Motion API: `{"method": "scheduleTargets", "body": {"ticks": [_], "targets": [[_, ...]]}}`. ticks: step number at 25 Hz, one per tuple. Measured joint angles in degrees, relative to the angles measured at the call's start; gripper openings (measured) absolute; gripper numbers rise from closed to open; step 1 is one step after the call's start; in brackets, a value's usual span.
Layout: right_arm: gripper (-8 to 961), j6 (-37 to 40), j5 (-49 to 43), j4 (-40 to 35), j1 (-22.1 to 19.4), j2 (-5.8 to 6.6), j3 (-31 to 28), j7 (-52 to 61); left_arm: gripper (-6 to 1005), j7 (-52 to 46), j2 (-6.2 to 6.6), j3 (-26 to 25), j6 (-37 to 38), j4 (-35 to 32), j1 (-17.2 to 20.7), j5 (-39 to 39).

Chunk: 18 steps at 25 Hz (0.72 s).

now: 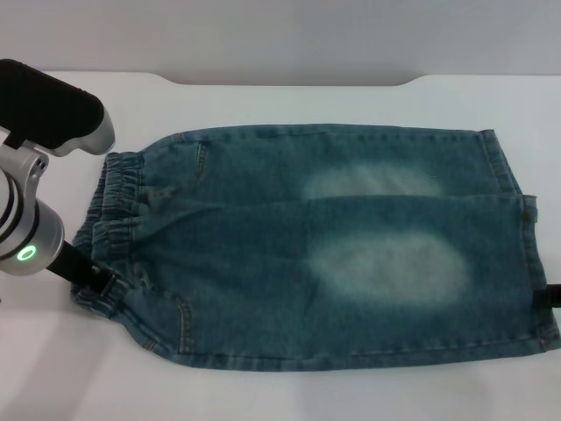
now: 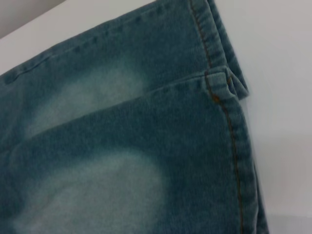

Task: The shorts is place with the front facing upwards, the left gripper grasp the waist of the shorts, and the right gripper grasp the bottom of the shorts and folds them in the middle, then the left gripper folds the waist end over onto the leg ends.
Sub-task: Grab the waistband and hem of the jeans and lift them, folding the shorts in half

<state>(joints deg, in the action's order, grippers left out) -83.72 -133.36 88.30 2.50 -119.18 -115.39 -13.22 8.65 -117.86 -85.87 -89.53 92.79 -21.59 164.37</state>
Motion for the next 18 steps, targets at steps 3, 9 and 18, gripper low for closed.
{"method": "scheduleTargets", "body": {"ticks": [3, 9, 18], "targets": [[574, 0.25, 0.00, -1.36, 0.53, 0.07, 0.00, -0.07, 40, 0.34, 0.00, -0.11, 0.10, -0.72, -0.39, -0.01], [575, 0.76, 0.00, -3.31, 1.33, 0.07, 0.24, -0.25, 39, 0.49, 0.00, -0.37, 0.21, -0.61, -0.51, -0.02], [576, 2.08, -0.01, -5.23, 1.52, 0.10, 1.62, -0.45, 39, 0.49, 0.00, -0.36, -0.16, -0.22, -0.46, 0.58]]}}
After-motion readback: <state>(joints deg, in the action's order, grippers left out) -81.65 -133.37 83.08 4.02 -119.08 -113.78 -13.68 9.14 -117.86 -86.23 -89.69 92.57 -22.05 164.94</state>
